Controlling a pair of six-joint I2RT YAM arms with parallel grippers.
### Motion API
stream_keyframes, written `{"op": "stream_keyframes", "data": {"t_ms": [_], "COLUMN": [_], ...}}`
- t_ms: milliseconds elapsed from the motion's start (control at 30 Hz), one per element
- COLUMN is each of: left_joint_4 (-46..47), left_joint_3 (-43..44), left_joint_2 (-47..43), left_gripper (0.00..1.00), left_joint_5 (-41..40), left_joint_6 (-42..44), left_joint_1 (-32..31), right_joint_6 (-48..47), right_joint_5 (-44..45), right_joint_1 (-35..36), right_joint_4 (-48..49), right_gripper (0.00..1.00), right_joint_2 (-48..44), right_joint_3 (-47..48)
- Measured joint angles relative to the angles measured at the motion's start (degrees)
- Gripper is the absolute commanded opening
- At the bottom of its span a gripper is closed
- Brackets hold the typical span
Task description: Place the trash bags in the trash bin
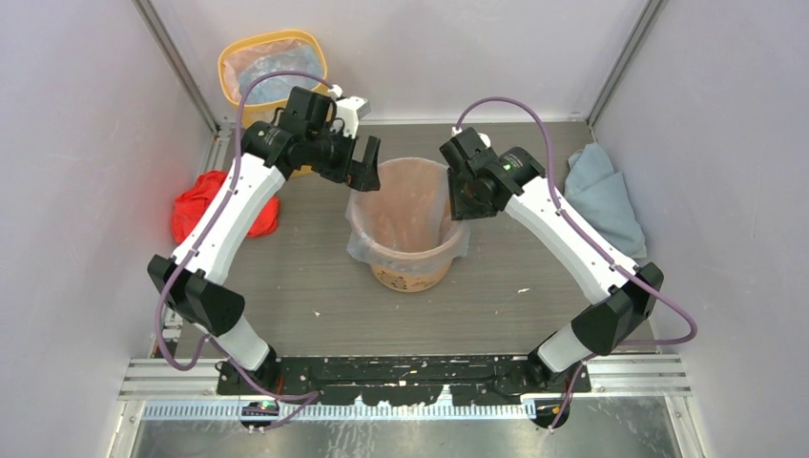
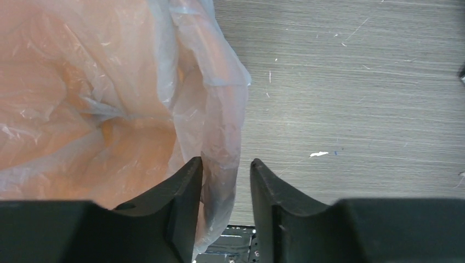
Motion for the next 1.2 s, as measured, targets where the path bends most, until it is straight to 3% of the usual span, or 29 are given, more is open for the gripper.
{"op": "stream_keyframes", "data": {"t_ms": [167,267,433,467,500,533,667,833,1067,1167,1200], "left_joint_4": [1.1,1.9,2.5,2.6,2.7,2.7,2.7,2.7,2.6,2.6,2.6], "left_joint_3": [1.1,0.4,-1.7,-2.2,-2.4,-2.7,-3.2,-3.2,-3.2,-3.1,-3.1], "left_joint_2": [3.4,4.6,4.8,4.7,4.7,4.7,3.7,1.8,0.5,0.5,0.5], "left_gripper": [0.99,0.98,0.98,0.98,0.98,0.98,0.98,0.98,0.98,0.98,0.98], "left_joint_5": [2.7,3.6,4.5,4.6,4.6,4.7,4.7,4.7,4.7,4.7,4.8], "left_joint_6": [0.1,0.0,-0.2,-0.2,-0.3,-0.3,-0.4,-0.4,-0.5,-0.6,-0.7], "left_joint_1": [0.9,1.0,1.0,1.0,1.0,1.0,1.0,1.0,1.0,1.0,1.0], "right_joint_6": [0.9,1.4,-0.5,-1.0,-1.5,-2.2,-4.0,-4.1,-1.9,-0.4,0.1], "right_joint_5": [-0.5,-0.1,1.1,1.4,1.7,2.0,3.5,3.5,1.6,0.8,0.5], "right_joint_1": [0.3,0.2,0.5,0.5,0.4,0.4,0.1,0.1,0.2,0.6,0.8], "right_joint_4": [0.3,1.0,1.8,1.8,1.7,1.6,1.6,0.5,-0.3,-0.6,-0.6], "right_gripper": [0.16,0.09,0.07,0.10,0.30,0.42,0.60,0.64,0.61,0.55,0.48], "right_joint_2": [-0.1,0.4,2.7,3.4,4.1,4.9,7.5,7.8,4.0,0.9,0.0], "right_joint_3": [-0.7,-0.7,1.4,2.1,2.9,3.8,6.5,6.9,2.1,-0.6,-1.4]}}
